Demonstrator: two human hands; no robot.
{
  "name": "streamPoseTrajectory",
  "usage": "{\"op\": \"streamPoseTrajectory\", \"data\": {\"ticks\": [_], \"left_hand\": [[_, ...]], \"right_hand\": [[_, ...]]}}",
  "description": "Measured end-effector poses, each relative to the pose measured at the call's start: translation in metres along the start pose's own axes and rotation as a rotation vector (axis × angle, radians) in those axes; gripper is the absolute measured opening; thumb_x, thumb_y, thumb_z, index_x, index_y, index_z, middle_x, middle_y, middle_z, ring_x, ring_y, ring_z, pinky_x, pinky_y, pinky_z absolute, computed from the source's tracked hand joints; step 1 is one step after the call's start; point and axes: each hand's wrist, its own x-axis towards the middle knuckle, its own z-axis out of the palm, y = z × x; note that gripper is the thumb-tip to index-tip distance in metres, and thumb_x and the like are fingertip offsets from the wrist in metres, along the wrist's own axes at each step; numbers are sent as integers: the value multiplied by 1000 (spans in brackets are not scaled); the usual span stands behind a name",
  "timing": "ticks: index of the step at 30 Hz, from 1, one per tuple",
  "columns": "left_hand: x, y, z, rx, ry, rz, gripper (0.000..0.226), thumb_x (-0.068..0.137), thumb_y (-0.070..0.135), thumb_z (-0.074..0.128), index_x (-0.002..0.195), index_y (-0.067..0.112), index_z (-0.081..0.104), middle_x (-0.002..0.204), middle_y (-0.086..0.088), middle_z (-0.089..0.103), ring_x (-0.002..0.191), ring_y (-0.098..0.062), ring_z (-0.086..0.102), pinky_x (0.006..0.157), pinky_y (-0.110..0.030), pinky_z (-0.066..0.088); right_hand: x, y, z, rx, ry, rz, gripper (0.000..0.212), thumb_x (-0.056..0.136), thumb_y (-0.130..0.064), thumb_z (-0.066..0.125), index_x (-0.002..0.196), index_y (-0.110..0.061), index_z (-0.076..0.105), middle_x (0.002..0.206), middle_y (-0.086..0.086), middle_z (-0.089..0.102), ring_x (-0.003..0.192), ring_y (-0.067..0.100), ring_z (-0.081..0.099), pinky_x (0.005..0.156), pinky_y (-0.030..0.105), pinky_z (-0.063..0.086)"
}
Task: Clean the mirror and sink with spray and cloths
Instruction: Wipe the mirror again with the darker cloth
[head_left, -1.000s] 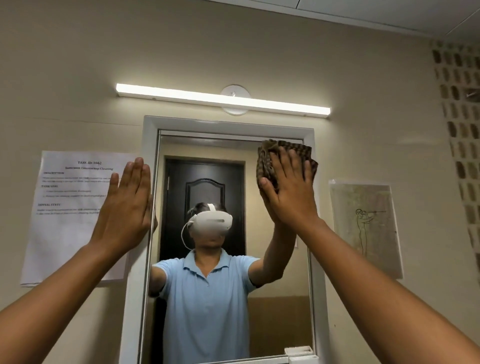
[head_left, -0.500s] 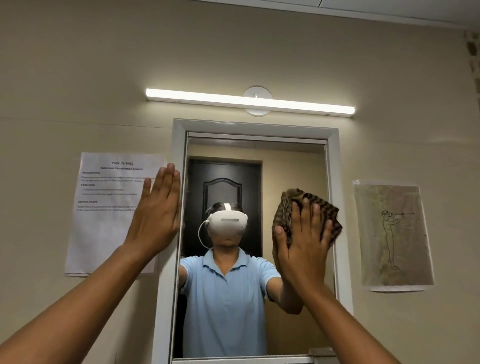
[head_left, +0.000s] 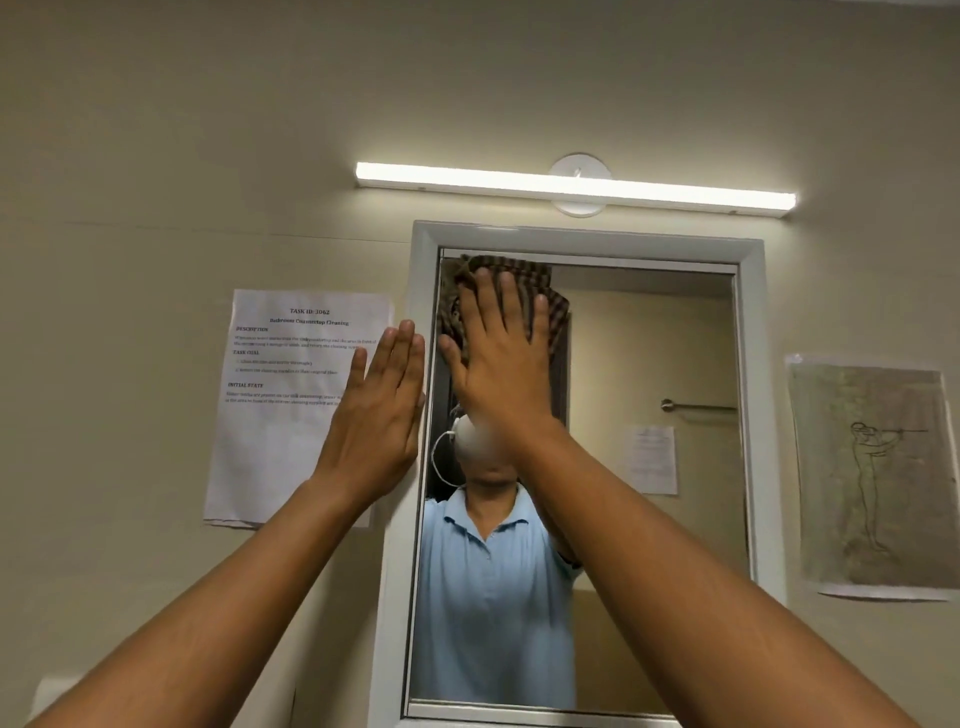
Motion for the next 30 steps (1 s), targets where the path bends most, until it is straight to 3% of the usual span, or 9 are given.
{"op": "streamPoseTrajectory", "data": {"ticks": [8,17,20,23,30], "left_hand": [[-16,-4,0,-12,-13,5,61,97,26,21,153,7,2,162,-10,-4,150,-20,-5,121,-47,5],[-47,11,3,13,-27,1,65,92,19,25,153,6,4,162,-13,-1,150,-23,-2,120,-49,10],[-51,15,5,15,-39,-12,72,86,14,28,153,6,3,162,-13,-1,150,-25,-1,120,-50,12],[-55,17,7,14,-29,-18,75,83,12,31,153,7,2,162,-13,-1,150,-25,0,120,-50,11],[-56,19,9,21,-25,-18,78,83,10,38,153,6,2,162,-13,0,150,-27,1,120,-48,9]], "right_hand": [[-79,-22,19,-7,28,-96,68,103,-50,33,159,-16,15,167,7,8,155,26,2,123,56,5],[-145,15,19,-105,-92,-356,62,105,-50,28,158,-20,22,167,3,14,155,23,5,123,53,9],[-129,40,7,-122,-84,-298,63,104,-50,31,158,-19,23,167,4,16,155,25,7,122,55,11],[-106,74,-7,-128,-75,-163,64,103,-53,20,158,-19,20,167,6,13,155,26,6,122,56,9],[-92,150,-32,-81,-17,132,64,104,-53,23,160,-25,9,169,-1,0,155,19,-7,124,51,-1]]}}
